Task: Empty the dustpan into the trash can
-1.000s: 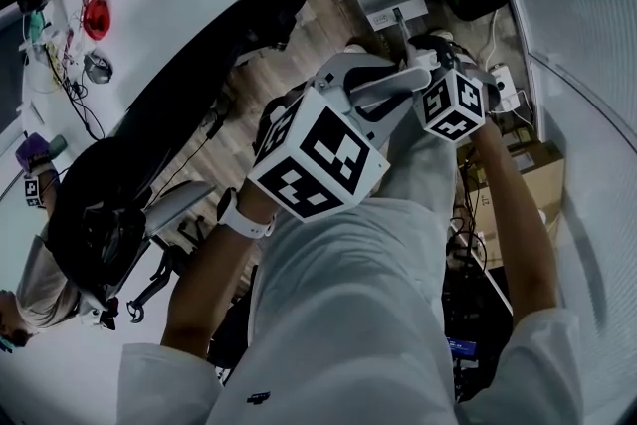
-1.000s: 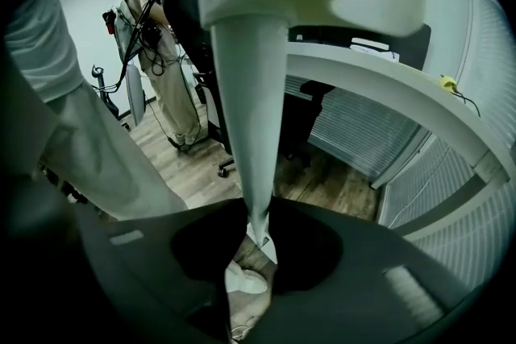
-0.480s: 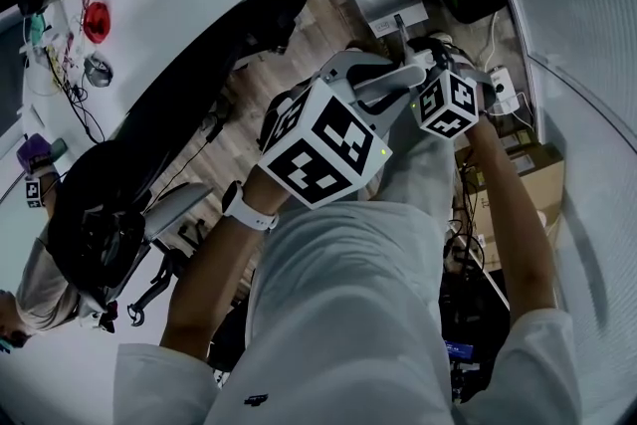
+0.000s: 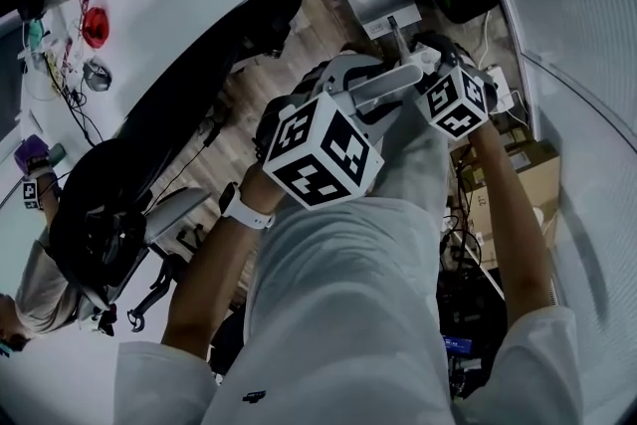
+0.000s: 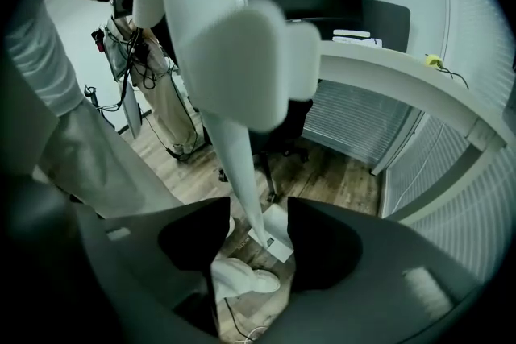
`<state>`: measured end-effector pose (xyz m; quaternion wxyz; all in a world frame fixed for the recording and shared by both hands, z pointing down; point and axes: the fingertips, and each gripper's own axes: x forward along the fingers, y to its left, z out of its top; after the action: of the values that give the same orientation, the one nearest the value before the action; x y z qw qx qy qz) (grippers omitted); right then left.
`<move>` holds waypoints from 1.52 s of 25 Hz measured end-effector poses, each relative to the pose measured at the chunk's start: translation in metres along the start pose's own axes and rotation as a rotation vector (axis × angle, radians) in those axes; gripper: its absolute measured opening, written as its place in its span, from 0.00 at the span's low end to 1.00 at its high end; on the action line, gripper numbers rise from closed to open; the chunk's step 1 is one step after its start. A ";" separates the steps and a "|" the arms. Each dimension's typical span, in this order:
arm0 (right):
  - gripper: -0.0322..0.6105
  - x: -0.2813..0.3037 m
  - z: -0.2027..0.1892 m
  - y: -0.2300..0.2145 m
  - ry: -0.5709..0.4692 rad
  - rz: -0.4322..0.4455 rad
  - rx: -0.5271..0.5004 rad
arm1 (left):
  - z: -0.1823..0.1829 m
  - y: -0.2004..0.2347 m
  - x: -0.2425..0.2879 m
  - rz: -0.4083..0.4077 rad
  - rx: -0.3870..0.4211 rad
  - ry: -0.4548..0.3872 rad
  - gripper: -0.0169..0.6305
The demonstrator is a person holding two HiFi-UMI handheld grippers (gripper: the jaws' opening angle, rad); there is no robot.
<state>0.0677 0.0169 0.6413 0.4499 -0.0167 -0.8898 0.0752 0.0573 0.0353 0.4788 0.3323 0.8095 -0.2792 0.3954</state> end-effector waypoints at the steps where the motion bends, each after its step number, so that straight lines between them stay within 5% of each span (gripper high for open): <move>1: 0.41 -0.004 0.001 0.000 0.003 -0.002 -0.008 | 0.001 0.000 -0.002 0.008 -0.020 -0.018 0.36; 9: 0.45 -0.043 0.015 0.013 0.041 -0.063 -0.143 | 0.016 0.008 -0.034 0.094 -0.120 -0.151 0.40; 23: 0.21 -0.142 0.060 0.011 0.000 -0.282 -0.013 | 0.040 0.016 -0.111 0.284 -0.131 -0.361 0.22; 31: 0.21 -0.194 0.119 0.020 -0.112 -0.357 0.037 | 0.046 0.006 -0.166 0.325 -0.164 -0.457 0.21; 38: 0.07 -0.248 0.169 0.023 -0.243 -0.444 0.085 | 0.054 -0.004 -0.206 0.346 -0.203 -0.551 0.20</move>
<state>0.0788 -0.0046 0.3414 0.3453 0.2070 -0.9153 0.0135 -0.0243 0.0361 0.2825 0.2513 0.7894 -0.5296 0.1824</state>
